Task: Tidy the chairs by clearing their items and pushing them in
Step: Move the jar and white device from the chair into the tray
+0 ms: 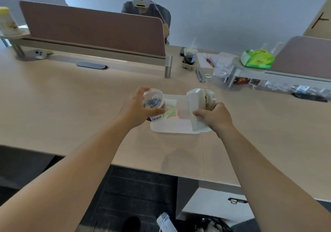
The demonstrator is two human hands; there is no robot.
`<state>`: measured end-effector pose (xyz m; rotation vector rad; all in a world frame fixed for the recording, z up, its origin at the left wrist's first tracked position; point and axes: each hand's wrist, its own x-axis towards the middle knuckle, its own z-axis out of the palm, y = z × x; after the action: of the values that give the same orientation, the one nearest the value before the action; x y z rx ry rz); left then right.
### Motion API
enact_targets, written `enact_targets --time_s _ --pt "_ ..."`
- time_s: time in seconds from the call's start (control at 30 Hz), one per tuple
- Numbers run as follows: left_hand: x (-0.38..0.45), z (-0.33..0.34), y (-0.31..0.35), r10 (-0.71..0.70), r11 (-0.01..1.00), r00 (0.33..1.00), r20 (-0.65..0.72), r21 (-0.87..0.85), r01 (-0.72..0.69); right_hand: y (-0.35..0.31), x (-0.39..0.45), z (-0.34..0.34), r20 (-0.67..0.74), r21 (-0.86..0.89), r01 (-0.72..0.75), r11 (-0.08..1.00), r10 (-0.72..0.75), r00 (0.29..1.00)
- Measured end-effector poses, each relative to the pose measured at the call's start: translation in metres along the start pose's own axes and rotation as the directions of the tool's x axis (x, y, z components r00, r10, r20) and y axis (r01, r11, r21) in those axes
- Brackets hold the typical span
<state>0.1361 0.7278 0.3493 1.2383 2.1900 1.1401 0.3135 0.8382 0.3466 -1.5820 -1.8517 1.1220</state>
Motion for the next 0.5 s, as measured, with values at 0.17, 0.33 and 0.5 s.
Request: enact_targets --time_s 0.17,0.33,0.5 --pt "0.078 0.017 -0.004 0.075 0.997 0.994 0.077 0.022 -0.077 -0.009 0.053 0.012 -0.031 -0.085 -0.057 0.995 0.055 0.998" --pt "0.154 0.032 -0.014 0.118 0.991 0.960 0.255 0.036 -0.131 -0.019 0.105 0.045 -0.054 -0.264 -0.191 0.945 0.183 0.982" --pt "0.203 0.054 -0.021 0.169 0.983 0.904 0.394 0.000 -0.184 -0.016 0.135 0.070 -0.088 -0.418 -0.307 0.855 0.298 0.951"
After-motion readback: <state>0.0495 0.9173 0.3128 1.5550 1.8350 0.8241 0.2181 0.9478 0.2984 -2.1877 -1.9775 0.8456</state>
